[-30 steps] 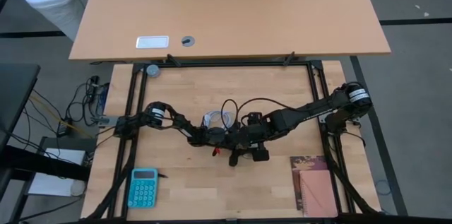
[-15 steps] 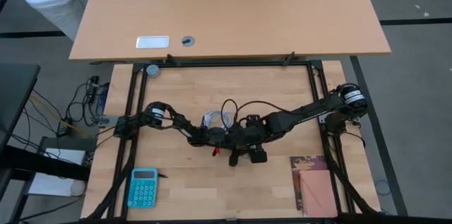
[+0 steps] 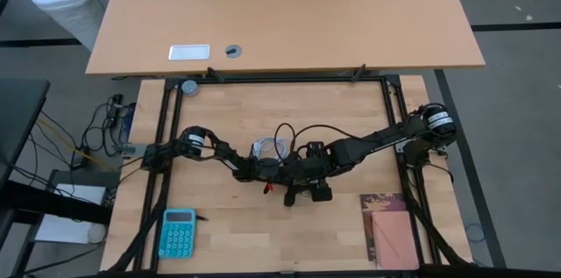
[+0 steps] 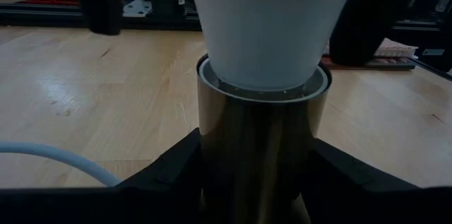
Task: Screw lightbulb
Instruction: Insert the white lightbulb into the lamp socket
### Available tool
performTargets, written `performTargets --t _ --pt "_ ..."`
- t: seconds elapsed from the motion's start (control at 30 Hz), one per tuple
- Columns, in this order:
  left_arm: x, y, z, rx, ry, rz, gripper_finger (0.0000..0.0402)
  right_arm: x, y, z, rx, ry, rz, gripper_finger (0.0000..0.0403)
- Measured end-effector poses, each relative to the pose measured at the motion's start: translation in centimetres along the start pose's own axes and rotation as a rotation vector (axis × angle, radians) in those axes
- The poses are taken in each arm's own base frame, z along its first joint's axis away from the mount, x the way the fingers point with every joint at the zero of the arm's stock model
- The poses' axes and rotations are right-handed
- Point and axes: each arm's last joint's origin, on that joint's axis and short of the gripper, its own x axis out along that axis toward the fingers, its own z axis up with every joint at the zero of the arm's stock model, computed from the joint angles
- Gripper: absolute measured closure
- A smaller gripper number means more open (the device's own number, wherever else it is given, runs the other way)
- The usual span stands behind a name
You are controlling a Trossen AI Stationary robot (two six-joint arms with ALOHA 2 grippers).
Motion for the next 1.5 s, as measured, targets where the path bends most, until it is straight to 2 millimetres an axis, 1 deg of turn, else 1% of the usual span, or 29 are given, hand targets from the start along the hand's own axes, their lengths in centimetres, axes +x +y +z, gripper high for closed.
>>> performTargets --t 1.5 --pt "0.0 0.0 -0.06 0.003 0.008 0.004 0.0204 0.02 0.07 -0.02 0.015 0.006 0.024 0.0095"
